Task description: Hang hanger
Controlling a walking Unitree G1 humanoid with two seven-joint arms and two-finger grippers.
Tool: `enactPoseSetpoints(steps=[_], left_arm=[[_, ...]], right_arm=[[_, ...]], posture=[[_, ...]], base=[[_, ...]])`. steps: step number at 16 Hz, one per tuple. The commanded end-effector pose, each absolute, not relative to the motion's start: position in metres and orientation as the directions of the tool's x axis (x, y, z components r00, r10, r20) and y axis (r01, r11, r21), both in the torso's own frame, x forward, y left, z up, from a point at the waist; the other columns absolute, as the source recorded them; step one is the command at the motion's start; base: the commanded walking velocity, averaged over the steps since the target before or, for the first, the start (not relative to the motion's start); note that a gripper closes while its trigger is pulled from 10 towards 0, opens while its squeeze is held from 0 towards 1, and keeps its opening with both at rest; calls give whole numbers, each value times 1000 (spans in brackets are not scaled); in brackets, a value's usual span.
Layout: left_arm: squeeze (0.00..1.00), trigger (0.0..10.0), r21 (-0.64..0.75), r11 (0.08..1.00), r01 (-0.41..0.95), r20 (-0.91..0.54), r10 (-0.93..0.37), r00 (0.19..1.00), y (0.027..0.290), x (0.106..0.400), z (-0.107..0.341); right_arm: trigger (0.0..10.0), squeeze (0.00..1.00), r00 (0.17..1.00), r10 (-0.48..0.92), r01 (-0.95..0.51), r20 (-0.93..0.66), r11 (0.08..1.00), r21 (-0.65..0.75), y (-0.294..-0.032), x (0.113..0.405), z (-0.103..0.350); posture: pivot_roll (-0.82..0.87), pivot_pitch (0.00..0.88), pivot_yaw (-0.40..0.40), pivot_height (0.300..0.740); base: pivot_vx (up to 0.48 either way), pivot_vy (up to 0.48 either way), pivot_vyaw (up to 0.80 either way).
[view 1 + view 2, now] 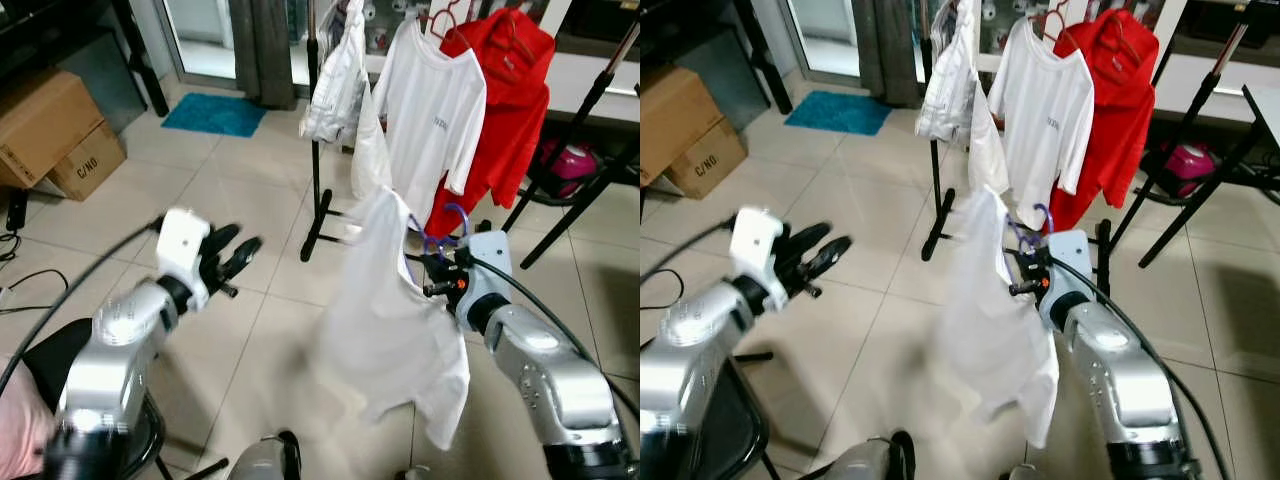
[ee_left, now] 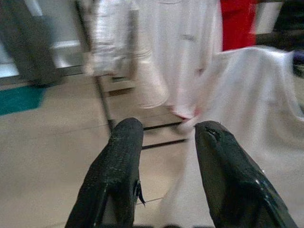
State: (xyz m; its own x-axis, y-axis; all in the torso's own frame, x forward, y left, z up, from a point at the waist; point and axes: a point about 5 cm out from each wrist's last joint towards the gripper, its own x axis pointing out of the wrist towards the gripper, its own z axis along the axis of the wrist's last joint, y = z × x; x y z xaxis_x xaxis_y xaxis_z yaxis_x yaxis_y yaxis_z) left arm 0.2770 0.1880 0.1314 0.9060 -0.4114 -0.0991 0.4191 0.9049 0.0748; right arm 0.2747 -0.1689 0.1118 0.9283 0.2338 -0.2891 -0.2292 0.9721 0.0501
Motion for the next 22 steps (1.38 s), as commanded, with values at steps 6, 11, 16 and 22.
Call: enactPoseSetpoints(steps=[6, 11, 16, 22], left_arm=[[0, 10000, 112, 940, 323, -103, -312, 945, 174, 266, 116], [0, 10000, 95, 946, 310, -101, -301, 948, 168, 269, 117], [0, 10000, 95, 947, 308, -102, -298, 949, 168, 269, 116], [0, 10000, 56, 955, 290, -73, -286, 956, 170, 268, 119]], right_arm=[[10000, 0, 964, 144, -120, -222, 986, 116, -158, 269, 107], [10000, 0, 970, 97, -79, -222, 993, 90, -164, 276, 110], [10000, 0, 975, 57, -66, -216, 997, -35, -166, 278, 105], [10000, 0, 971, 112, -99, -210, 993, 72, -160, 280, 109]], posture=[[-60, 109, 69, 740], [-58, 110, 70, 740], [-54, 111, 66, 740], [-51, 112, 63, 740]], base=[[152, 0, -133], [333, 0, -775], [364, 0, -124], [374, 0, 0]])
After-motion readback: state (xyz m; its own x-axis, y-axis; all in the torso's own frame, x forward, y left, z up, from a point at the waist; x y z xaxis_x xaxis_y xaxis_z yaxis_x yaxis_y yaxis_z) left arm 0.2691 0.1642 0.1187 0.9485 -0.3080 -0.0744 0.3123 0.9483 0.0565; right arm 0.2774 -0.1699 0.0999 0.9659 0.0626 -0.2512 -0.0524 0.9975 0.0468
